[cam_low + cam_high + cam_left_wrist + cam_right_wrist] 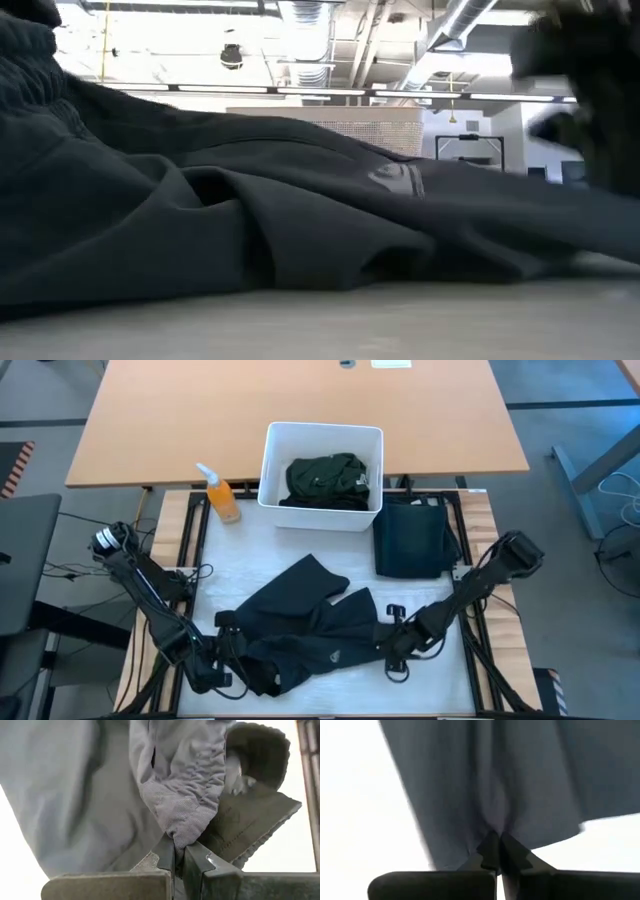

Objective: Fold laundry
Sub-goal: Fold the black shorts

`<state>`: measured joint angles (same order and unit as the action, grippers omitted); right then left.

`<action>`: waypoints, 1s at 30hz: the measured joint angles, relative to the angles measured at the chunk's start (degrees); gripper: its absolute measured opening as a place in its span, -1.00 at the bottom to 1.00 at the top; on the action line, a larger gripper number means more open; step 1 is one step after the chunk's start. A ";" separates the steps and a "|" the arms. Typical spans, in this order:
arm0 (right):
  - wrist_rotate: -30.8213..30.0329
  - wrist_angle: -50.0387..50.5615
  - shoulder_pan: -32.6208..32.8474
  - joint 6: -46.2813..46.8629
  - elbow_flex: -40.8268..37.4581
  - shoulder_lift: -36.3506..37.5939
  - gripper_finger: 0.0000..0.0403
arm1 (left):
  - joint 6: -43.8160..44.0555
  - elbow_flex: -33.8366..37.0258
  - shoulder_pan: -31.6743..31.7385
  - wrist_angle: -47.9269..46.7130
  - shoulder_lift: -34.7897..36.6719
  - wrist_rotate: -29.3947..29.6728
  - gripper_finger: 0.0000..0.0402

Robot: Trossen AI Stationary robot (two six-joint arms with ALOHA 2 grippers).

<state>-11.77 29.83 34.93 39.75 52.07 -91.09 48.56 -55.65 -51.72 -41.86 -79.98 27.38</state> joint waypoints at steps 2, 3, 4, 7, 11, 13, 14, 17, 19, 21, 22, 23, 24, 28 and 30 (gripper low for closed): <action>-2.10 2.75 -0.39 -1.19 1.22 3.98 -0.91 | -1.04 -1.09 -0.03 0.12 0.35 0.62 -1.00; -3.58 4.28 -0.63 -2.23 1.81 5.79 -0.91 | -1.77 -1.83 -0.20 0.19 0.49 1.09 -1.00; -5.09 5.55 -0.79 -3.33 2.18 7.52 -0.91 | -2.60 -2.55 -0.54 0.38 0.75 1.85 -1.00; -8.90 5.50 -2.20 -7.83 3.47 12.74 -0.91 | -5.07 -4.91 -1.49 0.31 1.78 4.25 -1.00; -14.81 5.47 -6.32 -14.92 5.29 17.36 -0.91 | -5.92 -7.31 -3.22 -1.45 3.57 6.76 -1.00; -17.08 5.40 -9.55 -17.97 6.34 18.30 -0.91 | -4.72 -8.35 -4.38 -3.56 4.84 7.92 -1.00; -17.91 5.18 -11.39 -19.26 6.96 18.66 -0.91 | -3.54 -8.53 -5.18 -4.76 5.46 8.48 -1.00; -18.71 3.61 -17.70 -23.15 7.98 18.69 -0.91 | 0.47 -8.64 -7.93 -6.92 7.40 9.89 -1.00; -18.34 0.64 -21.72 -26.91 8.00 18.38 -0.91 | 3.91 -8.66 -9.93 -8.42 8.63 11.02 -1.00; -17.94 -5.03 -25.49 -31.41 8.05 17.49 -0.91 | 7.27 -8.66 -11.99 -9.78 9.52 12.35 -1.00; -16.61 -7.59 -27.18 -33.73 8.07 17.02 -0.91 | 9.01 -8.66 -12.83 -10.58 9.85 13.08 -1.00; -14.77 -10.44 -28.85 -35.67 8.07 16.08 -0.91 | 11.47 -8.70 -13.47 -12.06 10.02 13.60 -1.00; -12.55 -14.09 -30.46 -37.23 8.09 15.00 -0.91 | 14.38 -8.73 -13.99 -13.99 10.09 13.66 -1.00; -6.13 -23.62 -35.01 -41.47 8.72 7.95 -0.91 | 27.70 -8.73 -15.11 -22.27 8.91 11.07 -1.00; -5.76 -26.42 -36.71 -42.21 10.58 2.95 -0.91 | 31.78 -8.68 -15.35 -24.51 7.90 9.27 -1.00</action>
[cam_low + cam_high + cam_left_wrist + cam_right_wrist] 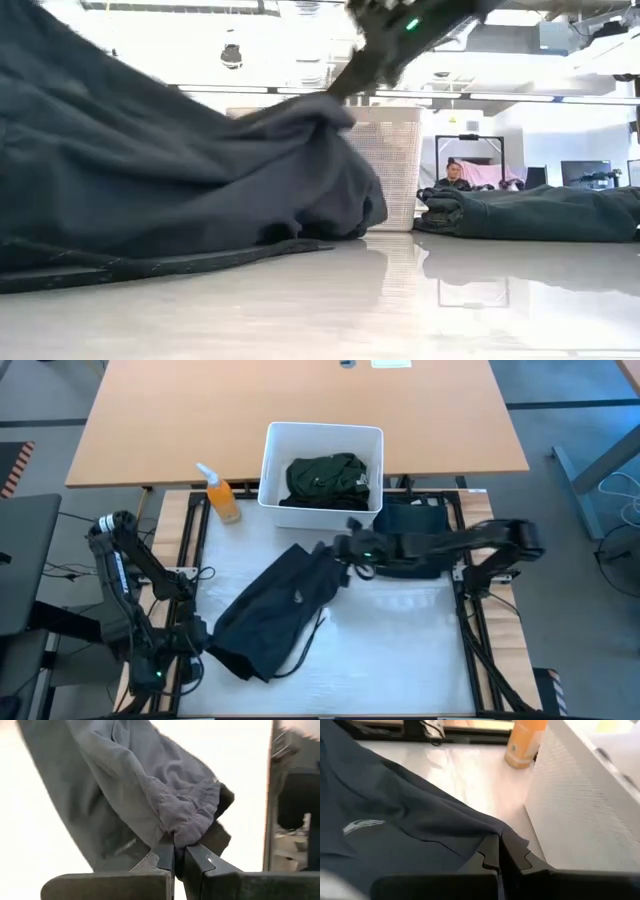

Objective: Fold laundry
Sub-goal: Fold the black shorts

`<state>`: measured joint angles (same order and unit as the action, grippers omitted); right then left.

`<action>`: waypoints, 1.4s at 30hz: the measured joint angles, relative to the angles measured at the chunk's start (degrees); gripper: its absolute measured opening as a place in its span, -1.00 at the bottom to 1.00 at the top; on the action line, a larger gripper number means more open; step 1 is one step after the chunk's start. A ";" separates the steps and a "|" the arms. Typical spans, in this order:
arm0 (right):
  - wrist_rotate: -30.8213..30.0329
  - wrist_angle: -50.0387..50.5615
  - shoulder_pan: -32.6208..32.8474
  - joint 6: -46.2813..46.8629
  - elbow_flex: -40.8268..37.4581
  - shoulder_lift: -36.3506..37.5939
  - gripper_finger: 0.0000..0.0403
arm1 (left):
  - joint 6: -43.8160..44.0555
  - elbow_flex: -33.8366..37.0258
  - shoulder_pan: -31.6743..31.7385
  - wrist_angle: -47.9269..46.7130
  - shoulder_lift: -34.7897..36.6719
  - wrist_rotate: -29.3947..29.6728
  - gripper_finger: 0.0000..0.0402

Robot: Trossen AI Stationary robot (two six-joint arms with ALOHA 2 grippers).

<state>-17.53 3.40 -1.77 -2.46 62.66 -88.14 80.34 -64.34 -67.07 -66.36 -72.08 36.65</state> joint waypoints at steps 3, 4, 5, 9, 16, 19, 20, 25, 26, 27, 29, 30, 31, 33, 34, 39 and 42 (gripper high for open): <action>-0.19 -4.24 -1.69 -0.89 4.15 -7.98 -0.91 | 4.24 0.00 -0.02 -1.82 -1.22 -3.44 -1.00; -0.22 -5.08 -2.17 -0.96 5.80 -10.77 -0.91 | 5.08 0.02 -0.02 -2.28 -1.78 -4.90 -1.00; -0.25 -6.05 -2.65 -0.96 7.66 -13.60 -0.91 | 6.07 0.04 0.03 -2.67 -2.21 -6.48 -1.00; -4.27 -5.38 -4.06 -1.28 15.54 -23.37 -0.91 | 10.86 0.08 0.01 -4.97 -3.86 -13.39 -1.00; -6.65 -0.73 -5.16 -2.54 26.51 -33.29 -0.78 | 14.21 0.96 0.03 -6.21 -6.15 -22.87 -1.00; -6.72 3.89 -5.14 -2.54 30.90 -35.27 -0.58 | 14.02 0.96 0.05 -6.19 -6.86 -23.20 -1.00; -6.81 5.52 -5.14 -2.58 32.26 -35.63 -0.51 | 13.91 0.98 0.05 -6.10 -6.88 -23.24 -1.00; -7.43 12.10 -5.14 -4.32 38.58 -35.37 -0.17 | 14.21 0.98 0.05 -5.90 -6.83 -23.50 -1.00; -8.20 13.46 -5.12 -4.81 39.44 -34.81 -0.11 | 14.46 0.98 0.05 -5.82 -6.81 -23.88 -1.00; -9.28 15.09 -5.08 -4.96 40.06 -34.02 -0.07 | 14.77 0.98 0.03 -5.78 -6.83 -24.18 -1.00; -11.09 17.72 -4.54 -4.70 40.63 -31.69 -0.01 | 14.93 0.98 0.03 -5.78 -6.83 -24.91 -1.00; -11.08 19.95 -4.36 -3.85 40.69 -30.35 0.01 | 14.96 0.98 0.03 -5.75 -6.83 -25.20 -1.00; -10.62 22.65 -4.11 -2.57 40.59 -29.12 0.02 | 15.01 0.98 0.03 -5.71 -6.83 -25.40 -1.00; -5.46 23.02 -3.14 -0.72 37.66 -27.00 0.01 | 15.04 0.98 0.03 -5.73 -6.83 -25.45 -1.00; -1.72 20.81 -2.39 -0.25 34.84 -26.29 0.00 | 15.04 0.98 0.03 -5.71 -6.81 -25.43 -1.00; 9.38 -5.99 4.42 2.28 16.35 -28.65 -0.08 | 15.05 0.98 0.03 -5.47 -6.83 -24.32 -1.00; 4.55 -23.30 8.94 2.48 10.51 -31.43 -0.15 | 14.22 0.98 0.03 -4.90 -6.83 -24.40 -1.00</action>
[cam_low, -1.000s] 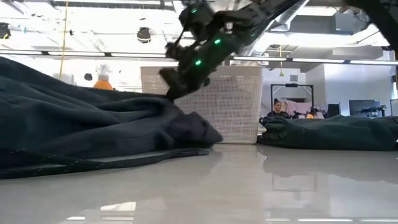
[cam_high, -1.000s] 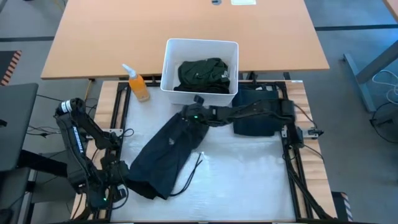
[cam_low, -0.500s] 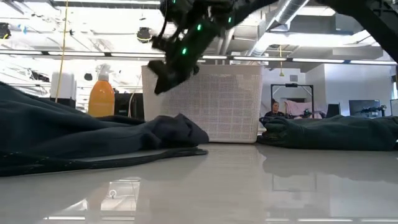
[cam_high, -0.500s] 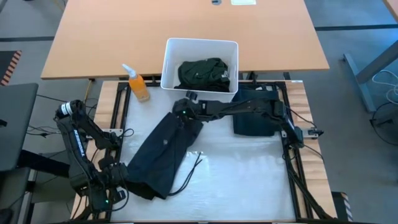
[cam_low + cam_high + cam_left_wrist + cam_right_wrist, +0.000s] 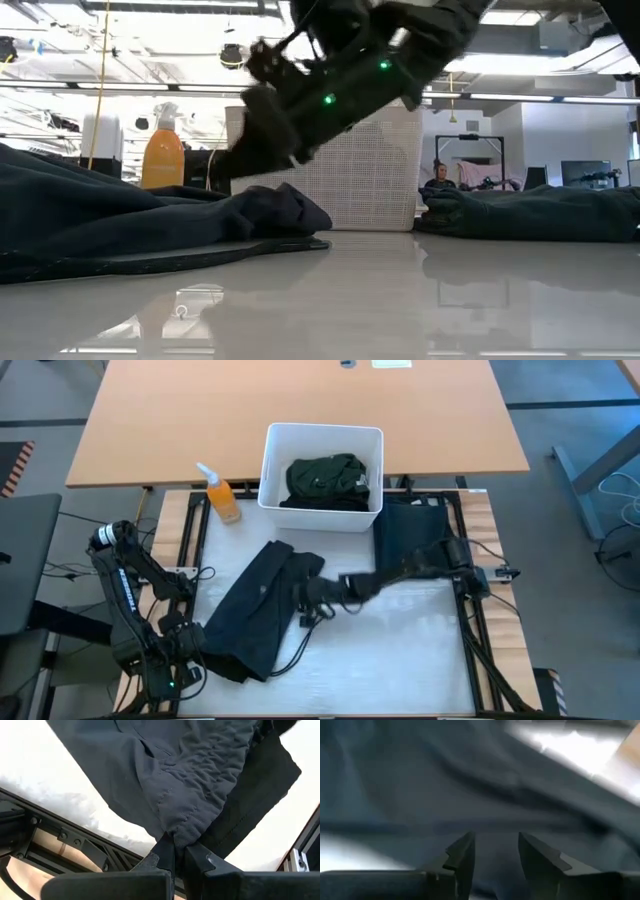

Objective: Fold laundry
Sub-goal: Fold the black shorts

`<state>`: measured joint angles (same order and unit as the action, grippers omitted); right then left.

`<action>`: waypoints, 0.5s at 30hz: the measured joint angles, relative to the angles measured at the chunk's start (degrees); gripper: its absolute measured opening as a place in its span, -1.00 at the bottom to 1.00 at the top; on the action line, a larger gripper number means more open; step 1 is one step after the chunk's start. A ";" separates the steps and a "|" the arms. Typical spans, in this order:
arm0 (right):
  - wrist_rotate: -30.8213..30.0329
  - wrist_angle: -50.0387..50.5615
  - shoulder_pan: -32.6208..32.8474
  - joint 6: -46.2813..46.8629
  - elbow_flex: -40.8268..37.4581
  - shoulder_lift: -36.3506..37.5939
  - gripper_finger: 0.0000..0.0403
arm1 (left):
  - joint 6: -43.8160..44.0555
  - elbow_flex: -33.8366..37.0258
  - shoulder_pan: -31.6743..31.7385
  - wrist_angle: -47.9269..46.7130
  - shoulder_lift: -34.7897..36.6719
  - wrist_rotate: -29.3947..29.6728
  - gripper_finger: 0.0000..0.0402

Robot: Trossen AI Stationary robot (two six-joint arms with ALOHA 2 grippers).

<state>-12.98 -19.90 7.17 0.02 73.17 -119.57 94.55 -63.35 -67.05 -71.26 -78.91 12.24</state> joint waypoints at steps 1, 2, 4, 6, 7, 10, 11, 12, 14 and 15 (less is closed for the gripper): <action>-1.75 -3.26 1.26 -0.04 -0.59 -0.78 -0.18 | -0.46 0.00 0.02 0.11 0.02 -0.25 -1.00; -3.96 -5.65 2.15 -0.04 -0.57 -1.71 -0.20 | -0.86 0.00 0.02 0.16 0.00 -0.54 -1.00; -6.49 -8.42 3.36 -0.34 0.26 -4.19 -0.26 | -1.40 0.00 0.02 0.10 0.02 -0.98 -1.00; -7.22 -7.84 3.57 -0.42 1.64 -6.52 -0.32 | -1.71 0.00 0.02 0.10 0.02 -0.45 -1.00; -7.15 -7.71 3.41 -0.14 2.78 -7.91 -0.35 | -1.47 0.00 0.02 0.08 0.02 0.29 -0.99; -5.06 -5.37 2.61 1.17 5.13 -10.03 -0.44 | -1.01 0.00 0.04 0.08 0.02 1.30 -0.93; -3.83 -3.47 2.34 1.42 5.85 -10.32 -0.47 | -0.56 0.00 0.04 0.10 0.02 0.89 -0.90; -3.03 -0.23 2.23 1.45 6.01 -10.29 -0.50 | 0.34 0.00 0.07 0.13 0.02 -0.56 -0.85; -2.00 7.95 2.16 1.14 6.11 -8.68 -0.55 | 2.72 0.00 0.09 -0.12 0.04 -4.98 -0.75; -0.84 12.34 2.24 0.75 5.94 -7.49 -0.57 | 3.85 0.00 0.08 -0.14 0.04 -7.47 -0.69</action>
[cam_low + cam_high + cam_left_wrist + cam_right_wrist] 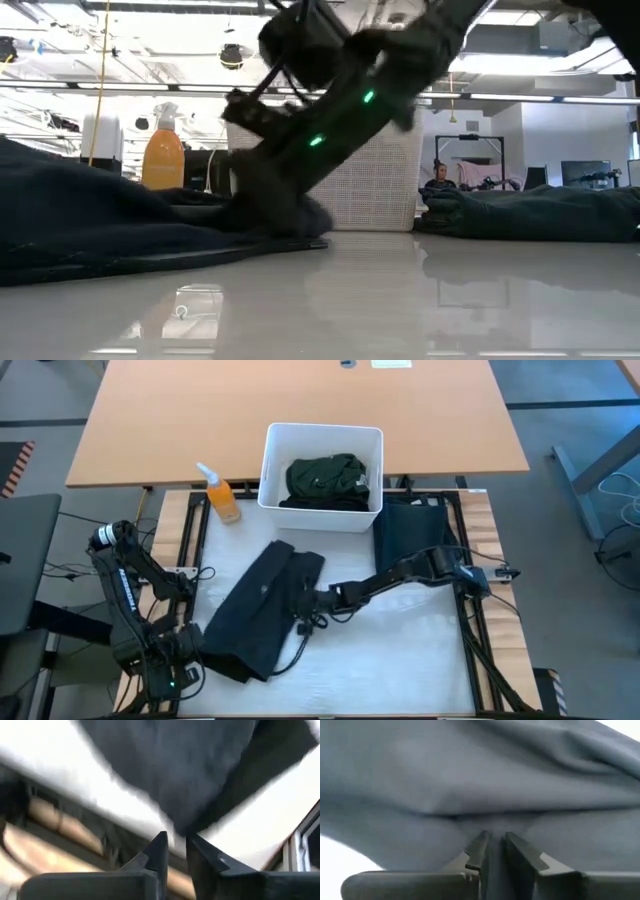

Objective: Fold laundry
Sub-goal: Fold the black shorts

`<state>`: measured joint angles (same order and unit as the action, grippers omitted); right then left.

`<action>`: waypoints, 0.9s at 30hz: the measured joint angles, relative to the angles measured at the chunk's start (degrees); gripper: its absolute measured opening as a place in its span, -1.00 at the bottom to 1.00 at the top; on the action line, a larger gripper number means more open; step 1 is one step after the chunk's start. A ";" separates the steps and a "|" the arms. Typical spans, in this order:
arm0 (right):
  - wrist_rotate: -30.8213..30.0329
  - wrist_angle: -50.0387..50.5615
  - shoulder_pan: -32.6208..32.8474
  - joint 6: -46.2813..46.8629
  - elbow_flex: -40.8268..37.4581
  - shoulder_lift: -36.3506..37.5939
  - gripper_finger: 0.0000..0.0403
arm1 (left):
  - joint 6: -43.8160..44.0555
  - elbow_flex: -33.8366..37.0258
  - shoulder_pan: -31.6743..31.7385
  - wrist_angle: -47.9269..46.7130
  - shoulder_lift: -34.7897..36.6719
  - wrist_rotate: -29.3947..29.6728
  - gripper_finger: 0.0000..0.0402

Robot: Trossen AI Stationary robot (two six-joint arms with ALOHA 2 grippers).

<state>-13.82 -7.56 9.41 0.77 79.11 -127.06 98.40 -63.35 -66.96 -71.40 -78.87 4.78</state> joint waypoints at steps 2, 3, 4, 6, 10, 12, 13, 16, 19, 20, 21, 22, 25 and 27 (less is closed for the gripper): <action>2.08 8.15 0.23 -2.11 -0.91 3.10 -0.62 | 1.54 0.00 -0.06 -0.04 0.00 -3.69 -0.59; 3.84 11.46 0.27 -2.74 -1.44 4.34 -0.64 | 1.77 0.02 -0.06 -0.03 0.00 -4.83 -0.54; 5.24 13.59 0.27 -3.59 -2.25 6.01 -0.65 | 1.70 0.02 -0.05 -0.01 0.00 -5.08 -0.50; 8.79 15.21 0.22 -5.11 -5.06 9.12 -0.67 | -0.96 0.02 0.48 0.39 0.00 -3.63 -0.44; 10.74 13.29 -0.66 -6.07 -13.84 17.63 -0.68 | -11.61 0.02 2.48 1.53 0.02 6.98 -0.40; 10.98 8.22 -1.22 -4.71 -19.40 22.86 -0.68 | -18.10 0.02 3.89 1.61 0.02 15.83 -0.41; 11.06 5.22 -1.39 -3.31 -22.31 25.31 -0.68 | -21.42 0.02 4.71 1.52 0.02 21.00 -0.42; 11.13 -5.11 0.18 1.30 -30.44 31.79 -0.68 | -30.65 0.19 8.32 1.68 0.04 35.38 -0.46; 10.54 -10.07 3.71 6.52 -36.17 36.75 -0.68 | -36.30 2.79 14.61 3.47 0.09 40.85 -0.51; 9.23 -9.39 4.94 8.40 -37.45 37.89 -0.68 | -38.41 4.36 17.04 5.25 0.09 40.35 -0.53; 8.12 -8.82 6.06 10.25 -38.53 38.68 -0.68 | -41.06 6.32 19.45 8.35 0.09 39.11 -0.55; 7.10 -8.34 7.03 11.75 -39.51 39.13 -0.68 | -44.10 8.51 21.66 12.94 0.08 37.33 -0.57; 4.87 -7.29 8.77 15.67 -41.04 38.15 -0.68 | -56.07 16.60 27.07 33.14 0.02 26.77 -0.63; 4.48 -7.59 8.90 16.63 -41.10 36.26 -0.68 | -61.31 22.30 29.61 46.66 -0.02 16.82 -0.68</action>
<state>-9.34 -15.15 18.30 17.40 38.01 -90.81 37.09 -41.06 -37.35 -24.74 -78.89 21.60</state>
